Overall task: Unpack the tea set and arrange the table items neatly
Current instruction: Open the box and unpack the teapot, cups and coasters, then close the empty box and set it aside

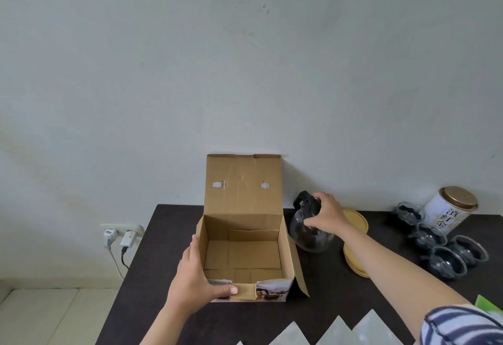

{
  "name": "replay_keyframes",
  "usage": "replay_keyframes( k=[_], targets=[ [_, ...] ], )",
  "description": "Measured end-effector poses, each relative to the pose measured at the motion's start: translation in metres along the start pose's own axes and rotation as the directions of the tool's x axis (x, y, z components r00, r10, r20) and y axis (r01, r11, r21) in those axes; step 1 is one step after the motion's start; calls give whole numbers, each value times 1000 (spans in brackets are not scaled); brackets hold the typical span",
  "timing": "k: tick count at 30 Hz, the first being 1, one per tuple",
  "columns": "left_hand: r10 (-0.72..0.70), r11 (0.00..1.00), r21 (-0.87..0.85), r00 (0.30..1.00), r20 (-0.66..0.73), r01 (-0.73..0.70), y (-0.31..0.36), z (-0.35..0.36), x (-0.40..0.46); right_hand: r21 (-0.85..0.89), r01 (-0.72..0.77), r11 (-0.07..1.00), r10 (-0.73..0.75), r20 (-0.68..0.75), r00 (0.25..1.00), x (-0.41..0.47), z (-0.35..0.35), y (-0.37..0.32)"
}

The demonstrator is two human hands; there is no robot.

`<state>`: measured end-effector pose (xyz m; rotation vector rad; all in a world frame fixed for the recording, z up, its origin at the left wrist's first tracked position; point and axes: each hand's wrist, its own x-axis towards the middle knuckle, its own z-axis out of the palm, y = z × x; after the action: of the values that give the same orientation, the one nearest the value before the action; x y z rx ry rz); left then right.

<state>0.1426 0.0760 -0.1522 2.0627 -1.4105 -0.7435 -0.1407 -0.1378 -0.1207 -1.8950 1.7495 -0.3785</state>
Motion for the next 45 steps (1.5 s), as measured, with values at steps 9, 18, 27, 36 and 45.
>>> replay_keyframes(
  k=[9,18,27,36,45],
  targets=[
    [25,999,24,999,-22,-25,-2,1,2,-113,-28,993,10,-161,987,-17,18,10],
    [-14,1000,-26,998,-67,12,3,3,-1,776,-591,-219,564,595,573,-129,90,-7],
    [-128,982,137,992,-13,128,-4,-7,-15,804,-452,-385,464,593,659,-160,83,-10],
    [-291,957,-63,938,-191,284,-19,-40,-33,980,-186,-66,623,186,760,-190,70,-22],
    [-91,971,-240,919,-384,-4,10,-40,-51,531,338,777,-70,-461,884,-221,91,-47]
  ],
)
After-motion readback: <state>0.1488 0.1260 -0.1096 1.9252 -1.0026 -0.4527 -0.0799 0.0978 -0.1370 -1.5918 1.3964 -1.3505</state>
